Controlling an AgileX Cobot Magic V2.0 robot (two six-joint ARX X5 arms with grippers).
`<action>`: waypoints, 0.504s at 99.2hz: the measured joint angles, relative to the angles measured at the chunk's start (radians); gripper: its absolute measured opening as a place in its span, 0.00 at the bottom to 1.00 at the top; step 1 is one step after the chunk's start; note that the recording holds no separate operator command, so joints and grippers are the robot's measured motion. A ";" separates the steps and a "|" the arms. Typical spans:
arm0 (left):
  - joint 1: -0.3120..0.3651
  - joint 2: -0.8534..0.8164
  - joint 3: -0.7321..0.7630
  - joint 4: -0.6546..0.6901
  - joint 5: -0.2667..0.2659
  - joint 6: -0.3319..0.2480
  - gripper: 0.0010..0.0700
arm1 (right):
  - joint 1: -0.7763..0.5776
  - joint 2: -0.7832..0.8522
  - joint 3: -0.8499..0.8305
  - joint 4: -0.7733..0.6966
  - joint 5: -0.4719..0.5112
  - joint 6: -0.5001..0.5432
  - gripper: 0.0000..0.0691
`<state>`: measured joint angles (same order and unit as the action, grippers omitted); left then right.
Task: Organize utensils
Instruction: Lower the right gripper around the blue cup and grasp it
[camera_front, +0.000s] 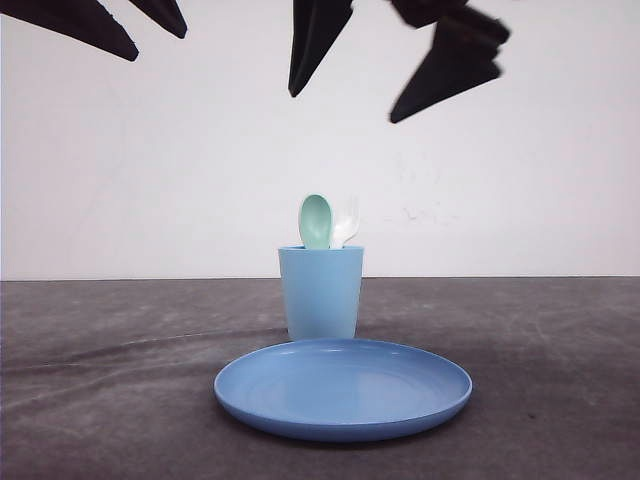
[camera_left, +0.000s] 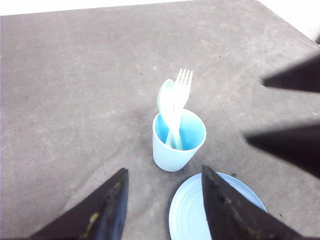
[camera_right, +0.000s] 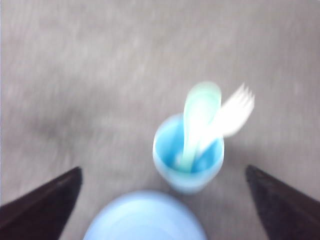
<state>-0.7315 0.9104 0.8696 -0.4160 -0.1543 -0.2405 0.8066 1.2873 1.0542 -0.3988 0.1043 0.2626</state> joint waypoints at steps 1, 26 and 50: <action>0.000 0.000 0.000 0.000 0.000 0.000 0.38 | 0.001 -0.002 0.000 -0.010 0.000 0.005 0.98; 0.000 0.000 0.000 0.000 0.000 0.000 0.38 | 0.006 0.044 0.000 -0.192 0.002 0.114 0.98; 0.000 0.000 0.000 0.000 0.000 0.000 0.38 | 0.006 0.180 0.000 -0.130 0.000 0.174 0.98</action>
<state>-0.7315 0.9104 0.8696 -0.4160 -0.1543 -0.2405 0.8131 1.4673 1.0542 -0.5293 0.1047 0.4362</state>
